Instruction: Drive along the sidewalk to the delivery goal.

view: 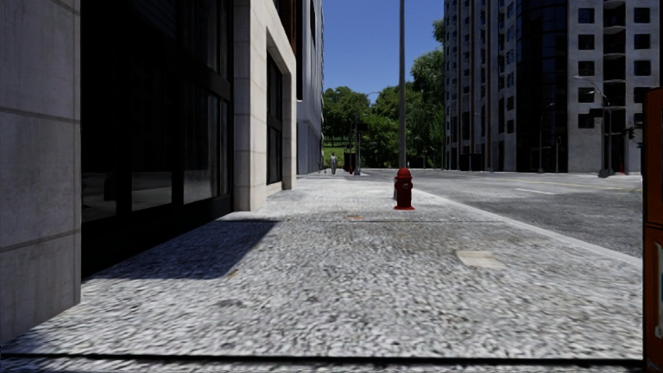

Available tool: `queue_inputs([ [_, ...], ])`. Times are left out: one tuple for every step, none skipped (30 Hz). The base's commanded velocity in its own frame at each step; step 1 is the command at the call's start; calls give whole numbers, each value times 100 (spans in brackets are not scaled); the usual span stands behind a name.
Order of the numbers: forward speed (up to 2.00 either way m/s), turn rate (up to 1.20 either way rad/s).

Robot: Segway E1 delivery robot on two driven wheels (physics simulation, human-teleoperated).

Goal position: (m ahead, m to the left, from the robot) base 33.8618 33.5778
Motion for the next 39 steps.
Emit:
queue_inputs([
  [200,0],
  [200,0],
  [200,0],
  [200,0],
  [200,0],
  [200,0],
  [200,0],
  [200,0],
  [200,0],
  [200,0],
  [200,0],
  [200,0],
  [200,0],
  [200,0],
  [200,0],
  [200,0],
  [200,0],
  [200,0],
  [200,0],
  [200,0],
  [200,0],
  [200,0],
  [200,0],
  [200,0],
  [200,0],
  [200,0],
  [200,0],
  [200,0],
  [200,0],
  [200,0],
  [200,0],
  [200,0],
  [200,0],
  [200,0],
  [200,0],
  [200,0],
  [200,0],
  [200,0],
  [200,0],
])
